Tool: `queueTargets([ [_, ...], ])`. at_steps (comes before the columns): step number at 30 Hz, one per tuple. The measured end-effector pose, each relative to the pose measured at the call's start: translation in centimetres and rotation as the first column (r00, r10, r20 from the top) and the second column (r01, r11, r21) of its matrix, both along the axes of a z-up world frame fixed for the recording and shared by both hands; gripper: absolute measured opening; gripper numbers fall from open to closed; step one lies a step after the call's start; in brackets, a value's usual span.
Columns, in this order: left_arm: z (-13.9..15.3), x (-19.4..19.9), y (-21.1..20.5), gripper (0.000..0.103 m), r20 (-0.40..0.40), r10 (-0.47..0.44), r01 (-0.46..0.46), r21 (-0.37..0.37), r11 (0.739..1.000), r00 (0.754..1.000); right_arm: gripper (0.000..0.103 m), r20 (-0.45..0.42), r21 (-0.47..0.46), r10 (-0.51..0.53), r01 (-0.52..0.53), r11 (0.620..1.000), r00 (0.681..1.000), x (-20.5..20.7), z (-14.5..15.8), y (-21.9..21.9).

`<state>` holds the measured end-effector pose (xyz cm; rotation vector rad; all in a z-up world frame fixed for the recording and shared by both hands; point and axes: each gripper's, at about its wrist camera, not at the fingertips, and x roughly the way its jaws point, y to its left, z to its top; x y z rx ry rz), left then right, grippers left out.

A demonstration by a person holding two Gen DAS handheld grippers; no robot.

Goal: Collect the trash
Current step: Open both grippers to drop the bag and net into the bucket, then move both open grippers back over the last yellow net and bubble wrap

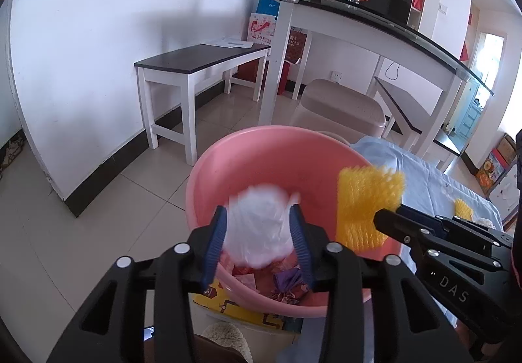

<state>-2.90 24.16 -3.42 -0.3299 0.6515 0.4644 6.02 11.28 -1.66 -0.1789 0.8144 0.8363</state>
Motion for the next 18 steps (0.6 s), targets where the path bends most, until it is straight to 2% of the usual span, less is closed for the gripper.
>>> queueTargets([
  [2,0.1,-0.2,0.0,0.044,0.006,0.002,-0.002,0.004,1.000,1.000,0.029,-0.003,0.011,0.001,-0.001,1.000,1.000,0.0,0.1,-0.1],
  [8,0.7,-0.6,-0.2,0.046,0.025,0.001,-0.001,0.011,1.000,1.000,0.029,0.016,0.022,0.002,-0.003,1.000,1.000,-0.4,0.8,-0.6],
  [10,0.9,-0.7,-0.4,0.050,0.026,0.001,-0.001,0.011,1.000,1.000,0.029,0.020,0.027,0.004,-0.005,1.000,1.000,-0.5,1.0,-0.8],
  [18,2.1,-1.3,-1.7,0.051,0.046,-0.020,0.018,0.034,0.999,0.999,0.029,0.050,0.040,0.012,-0.014,0.999,0.999,-1.8,2.0,-2.3],
])
